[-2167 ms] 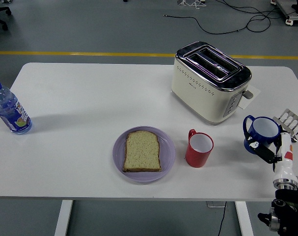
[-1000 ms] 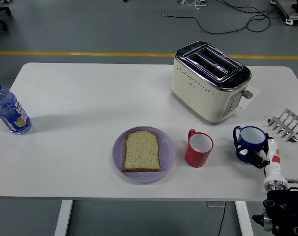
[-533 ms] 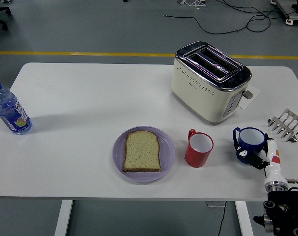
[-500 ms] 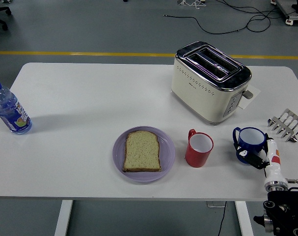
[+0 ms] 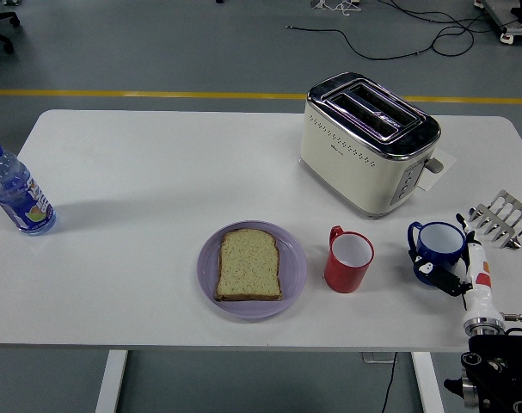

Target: Pick up the cup,pour liquid into bread,place the cup on the desk

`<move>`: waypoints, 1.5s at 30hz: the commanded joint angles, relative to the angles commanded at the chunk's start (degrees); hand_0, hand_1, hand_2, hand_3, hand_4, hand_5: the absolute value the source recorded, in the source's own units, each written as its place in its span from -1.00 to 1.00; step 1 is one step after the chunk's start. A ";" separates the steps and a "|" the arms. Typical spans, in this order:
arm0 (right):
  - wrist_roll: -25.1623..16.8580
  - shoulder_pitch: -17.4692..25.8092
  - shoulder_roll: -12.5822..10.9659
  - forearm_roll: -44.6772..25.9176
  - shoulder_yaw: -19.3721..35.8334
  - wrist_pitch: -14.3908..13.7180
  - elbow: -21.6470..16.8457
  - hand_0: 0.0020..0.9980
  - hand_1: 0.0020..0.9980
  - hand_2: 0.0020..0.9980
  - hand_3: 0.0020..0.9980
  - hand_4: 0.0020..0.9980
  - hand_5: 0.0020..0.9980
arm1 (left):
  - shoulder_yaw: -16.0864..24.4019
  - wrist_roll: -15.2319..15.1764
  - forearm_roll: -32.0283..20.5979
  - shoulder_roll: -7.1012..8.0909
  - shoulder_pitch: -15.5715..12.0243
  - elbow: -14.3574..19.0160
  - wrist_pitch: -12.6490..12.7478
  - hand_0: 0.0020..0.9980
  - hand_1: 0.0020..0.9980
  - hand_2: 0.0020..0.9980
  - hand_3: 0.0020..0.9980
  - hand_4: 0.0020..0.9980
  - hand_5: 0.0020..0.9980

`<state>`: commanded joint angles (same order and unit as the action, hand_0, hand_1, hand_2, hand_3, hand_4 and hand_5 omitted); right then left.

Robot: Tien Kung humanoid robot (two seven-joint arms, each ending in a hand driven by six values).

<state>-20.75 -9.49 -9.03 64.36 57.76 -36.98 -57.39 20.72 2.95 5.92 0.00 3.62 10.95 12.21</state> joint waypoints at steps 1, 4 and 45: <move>-0.06 0.01 0.00 -0.02 0.00 0.00 0.01 0.65 0.15 0.59 1.00 0.84 -1.00 | 0.00 0.00 0.02 0.00 0.00 0.00 0.00 0.27 0.29 0.31 0.02 -0.53 0.69; -0.23 0.09 -0.02 0.06 0.00 0.00 0.00 0.69 0.23 0.64 1.00 0.86 -1.00 | 0.00 0.00 -0.02 0.00 -0.04 -0.01 0.01 0.27 0.29 0.31 0.02 -0.53 0.69; -2.84 6.02 -3.43 -0.25 10.45 0.00 -29.36 0.97 0.72 0.90 1.00 0.87 -0.92 | -0.35 0.02 0.11 0.00 -0.42 -0.04 -0.04 0.27 0.29 0.31 0.02 -0.53 0.69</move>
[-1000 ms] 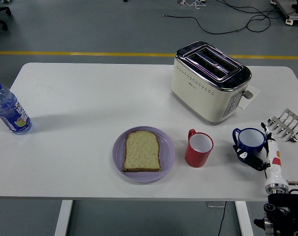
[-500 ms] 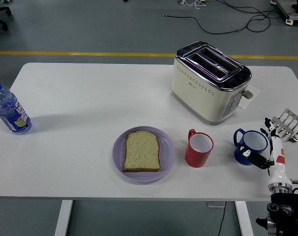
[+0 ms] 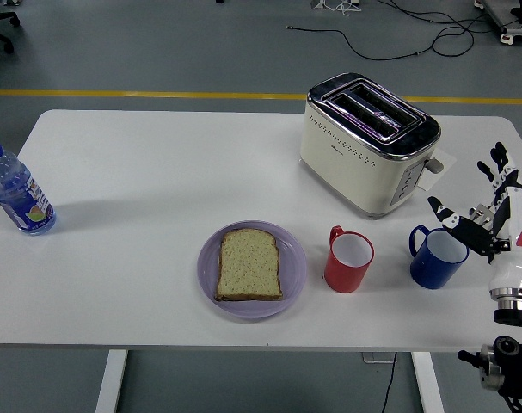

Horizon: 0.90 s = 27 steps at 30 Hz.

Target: Pick up the cup,pour liquid into bread,place the cup on the desk

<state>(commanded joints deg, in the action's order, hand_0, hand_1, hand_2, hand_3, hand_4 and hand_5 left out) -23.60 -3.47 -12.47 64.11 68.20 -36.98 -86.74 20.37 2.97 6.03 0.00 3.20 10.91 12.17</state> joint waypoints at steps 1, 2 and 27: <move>-0.13 -0.12 -0.01 -1.84 0.44 0.00 -0.38 0.71 0.48 0.64 0.62 0.45 -0.82 | 0.05 0.00 0.02 0.00 0.02 0.00 0.00 0.27 0.29 0.31 0.02 -0.53 0.70; -0.52 -0.42 -0.12 -4.82 1.58 0.92 -0.98 0.71 0.48 0.64 0.62 0.45 -0.82 | 0.11 0.00 -0.02 0.00 0.07 0.00 0.02 0.27 0.29 0.31 0.02 -0.53 0.70; 19.81 -1.99 0.38 -31.35 18.31 31.51 4.29 0.48 0.31 0.34 0.22 0.15 -0.70 | 0.65 -0.07 -0.05 0.00 0.10 0.01 0.02 0.27 0.29 0.31 0.02 -0.53 0.70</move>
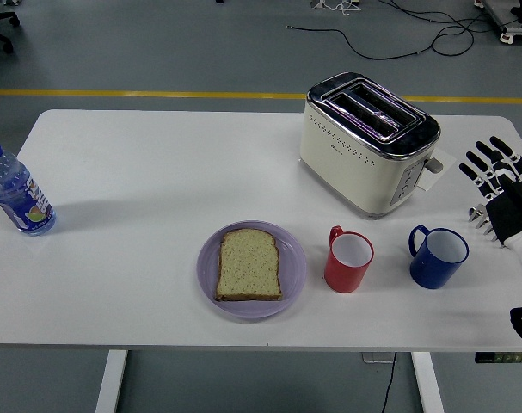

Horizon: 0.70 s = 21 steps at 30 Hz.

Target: Pick up the cup,pour liquid into bread,place the cup on the desk

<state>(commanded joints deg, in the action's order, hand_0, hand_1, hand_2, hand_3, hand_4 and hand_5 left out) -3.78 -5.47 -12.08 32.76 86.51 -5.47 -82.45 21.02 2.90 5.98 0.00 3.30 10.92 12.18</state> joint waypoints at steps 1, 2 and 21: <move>-0.08 -0.03 0.03 0.24 0.40 0.02 0.54 0.48 0.31 0.34 0.22 0.15 -0.70 | 0.06 -0.01 0.02 0.00 -0.01 -0.01 0.01 0.27 0.29 0.31 0.02 -0.53 0.70; -0.12 -0.05 0.05 0.36 0.60 0.02 0.80 0.48 0.31 0.34 0.22 0.15 -0.70 | 0.09 -0.01 0.04 0.00 -0.02 -0.01 0.01 0.27 0.29 0.31 0.02 -0.53 0.70; 0.73 1.93 3.36 4.31 5.65 1.56 6.29 0.44 0.27 0.31 0.20 0.15 -0.70 | 0.28 0.04 0.13 0.00 -0.58 -0.01 -0.03 0.27 0.29 0.31 0.02 -0.53 0.70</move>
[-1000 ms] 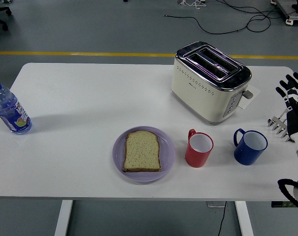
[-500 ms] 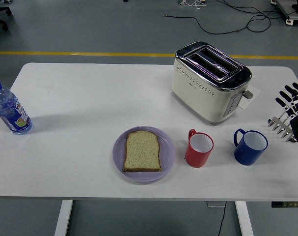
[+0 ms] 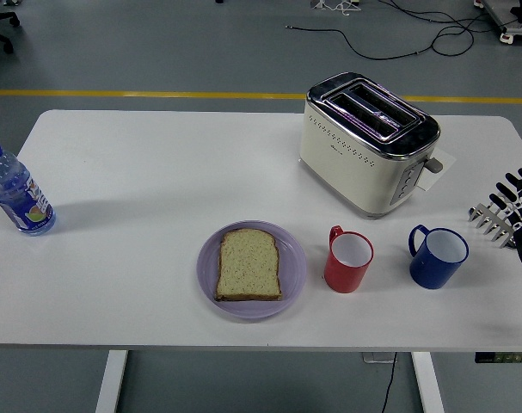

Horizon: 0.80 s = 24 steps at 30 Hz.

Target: Pick up the cup,pour liquid into bread,place the cup on the desk

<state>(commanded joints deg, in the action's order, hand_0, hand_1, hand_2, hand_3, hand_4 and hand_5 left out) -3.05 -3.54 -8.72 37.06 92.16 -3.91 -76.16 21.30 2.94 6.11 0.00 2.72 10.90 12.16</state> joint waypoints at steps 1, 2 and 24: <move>-0.15 0.13 0.31 0.06 0.13 0.05 0.00 0.44 0.26 0.31 0.20 0.16 -0.70 | -0.09 0.01 0.00 0.00 -0.07 -0.01 -0.01 0.27 0.29 0.31 0.02 -0.53 0.69; -0.28 0.21 0.51 0.09 0.21 0.08 0.03 0.44 0.26 0.31 0.20 0.16 -0.70 | -0.16 0.01 0.01 0.00 -0.12 -0.02 -0.02 0.27 0.29 0.31 0.02 -0.53 0.69; -1.37 1.43 1.80 -8.51 0.62 -0.10 0.76 0.41 0.24 0.31 0.20 0.15 -0.72 | -1.56 0.05 -0.42 0.00 -0.60 -0.05 -0.12 0.27 0.29 0.31 0.02 -0.53 0.70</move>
<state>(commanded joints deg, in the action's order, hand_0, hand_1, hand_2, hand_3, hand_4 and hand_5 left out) -4.42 -2.10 -6.92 28.56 92.78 -4.01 -75.40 19.74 2.99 5.69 0.00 2.12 10.85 12.03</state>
